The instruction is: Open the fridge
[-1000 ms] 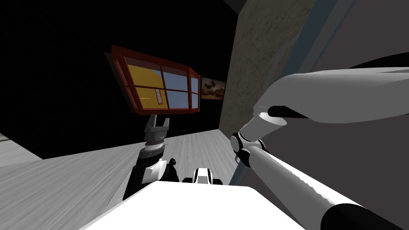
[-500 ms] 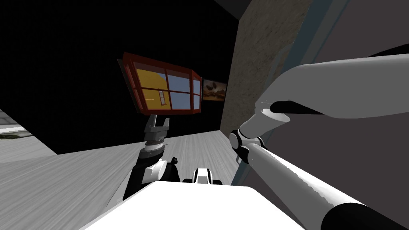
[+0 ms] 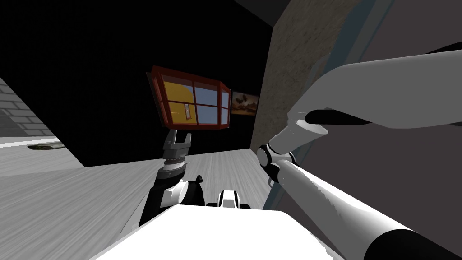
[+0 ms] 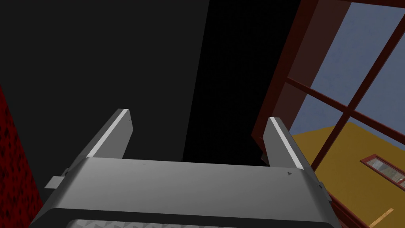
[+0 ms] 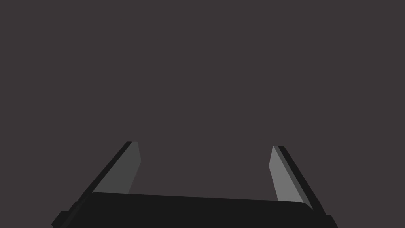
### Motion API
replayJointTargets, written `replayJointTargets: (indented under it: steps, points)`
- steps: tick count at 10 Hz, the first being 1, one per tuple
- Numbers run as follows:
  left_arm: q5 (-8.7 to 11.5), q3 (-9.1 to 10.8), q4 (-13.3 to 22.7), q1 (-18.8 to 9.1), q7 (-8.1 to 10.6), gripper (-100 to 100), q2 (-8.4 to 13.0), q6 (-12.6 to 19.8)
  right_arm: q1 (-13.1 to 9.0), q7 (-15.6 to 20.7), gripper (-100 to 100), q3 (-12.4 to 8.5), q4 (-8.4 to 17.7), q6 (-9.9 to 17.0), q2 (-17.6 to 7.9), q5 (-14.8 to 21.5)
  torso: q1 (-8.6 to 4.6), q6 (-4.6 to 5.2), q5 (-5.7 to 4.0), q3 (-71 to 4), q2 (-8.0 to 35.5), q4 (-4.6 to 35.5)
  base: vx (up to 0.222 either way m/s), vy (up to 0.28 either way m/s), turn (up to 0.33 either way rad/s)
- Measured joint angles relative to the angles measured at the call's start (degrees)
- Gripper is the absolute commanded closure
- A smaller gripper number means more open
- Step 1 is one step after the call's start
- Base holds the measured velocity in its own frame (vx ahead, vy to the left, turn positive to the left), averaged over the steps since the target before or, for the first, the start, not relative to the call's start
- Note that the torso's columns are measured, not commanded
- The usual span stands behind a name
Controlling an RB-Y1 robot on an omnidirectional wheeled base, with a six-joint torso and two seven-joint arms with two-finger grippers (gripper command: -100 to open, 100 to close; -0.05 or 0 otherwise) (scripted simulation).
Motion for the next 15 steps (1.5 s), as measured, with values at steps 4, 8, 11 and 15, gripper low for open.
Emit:
replayJointTargets:
  steps: [4,8,11,15]
  points:
    - [0.0,0.00,0.0,0.0,0.00,0,0.0,0.0,-2.0,1.5,-100,0.1,-0.6,-0.7,1.5,-1.6,-0.08,0.03,-0.23,0.0,-0.1,-0.1,-0.002,-0.006,0.025]
    - [0.0,0.00,0.0,0.0,0.00,0,0.0,0.0,-2.2,0.8,-100,0.1,0.2,-0.8,1.6,-1.9,-0.07,0.11,-0.22,0.1,0.0,-0.1,-0.001,0.001,-0.005]
    - [0.0,0.00,0.0,0.0,0.00,0,0.0,0.0,-2.3,1.1,-100,-0.2,0.0,-0.8,1.5,-2.2,-0.10,0.14,-0.23,0.2,0.1,0.0,0.000,-0.001,0.003]
    - [0.0,0.00,0.0,0.0,0.00,0,0.0,0.0,-0.6,0.8,-100,-0.1,-0.6,0.3,2.4,-2.2,-0.11,0.20,-0.51,0.5,0.2,0.0,-0.002,0.002,-0.007]
